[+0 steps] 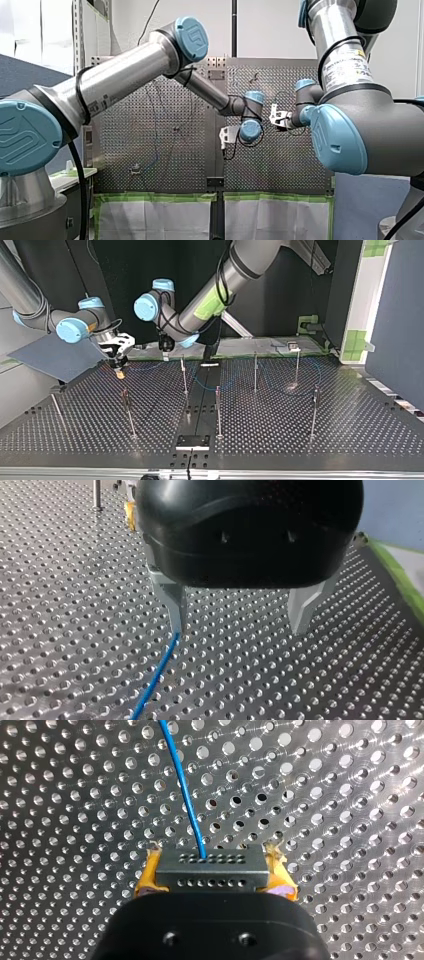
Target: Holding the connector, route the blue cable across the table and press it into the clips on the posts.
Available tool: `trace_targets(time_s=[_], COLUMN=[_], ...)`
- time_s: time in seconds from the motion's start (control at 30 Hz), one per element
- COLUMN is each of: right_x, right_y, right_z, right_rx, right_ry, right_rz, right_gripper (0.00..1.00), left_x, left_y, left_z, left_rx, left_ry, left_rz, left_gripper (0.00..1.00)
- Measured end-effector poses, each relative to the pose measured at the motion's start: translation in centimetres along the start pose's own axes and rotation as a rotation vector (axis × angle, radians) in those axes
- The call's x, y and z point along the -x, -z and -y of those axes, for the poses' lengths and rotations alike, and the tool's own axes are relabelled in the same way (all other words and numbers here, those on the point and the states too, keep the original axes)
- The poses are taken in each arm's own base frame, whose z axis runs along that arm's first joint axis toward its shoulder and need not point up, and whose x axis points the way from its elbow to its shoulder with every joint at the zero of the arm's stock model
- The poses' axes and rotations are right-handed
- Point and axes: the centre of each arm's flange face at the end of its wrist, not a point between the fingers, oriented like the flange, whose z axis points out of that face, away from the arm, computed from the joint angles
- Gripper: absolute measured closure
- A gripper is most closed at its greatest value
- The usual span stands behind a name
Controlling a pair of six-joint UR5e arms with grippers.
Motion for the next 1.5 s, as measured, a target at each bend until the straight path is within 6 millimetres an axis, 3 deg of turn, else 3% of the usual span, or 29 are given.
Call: trace_targets(time_s=[0.3,0.6,0.93,1.23,1.5], right_x=[0.0,-0.1,-0.1,-0.1,-0.1], right_y=[0.0,0.0,0.0,0.0,0.0], right_z=[0.0,-0.2,-0.3,-0.3,-0.3], right_rx=[0.0,0.002,0.004,0.004,0.005], right_ry=[0.001,0.001,0.0,0.0,0.001], right_rz=[-0.001,-0.005,-0.006,-0.008,-0.009], right_gripper=[1.0,1.0,1.0,1.0,1.0], left_x=[1.5,3.8,-0.1,-3.4,-3.0], left_y=[-1.9,-1.8,-0.6,2.0,3.7], left_z=[0.3,1.9,-0.2,-0.3,0.8], left_rx=[0.02,0.008,0.026,0.011,0.01], left_ry=[0.027,0.051,-0.056,-0.128,-0.129], left_rz=[0.045,0.077,-0.041,-0.101,-0.091], left_gripper=[0.0,0.0,0.0,0.0,0.0])
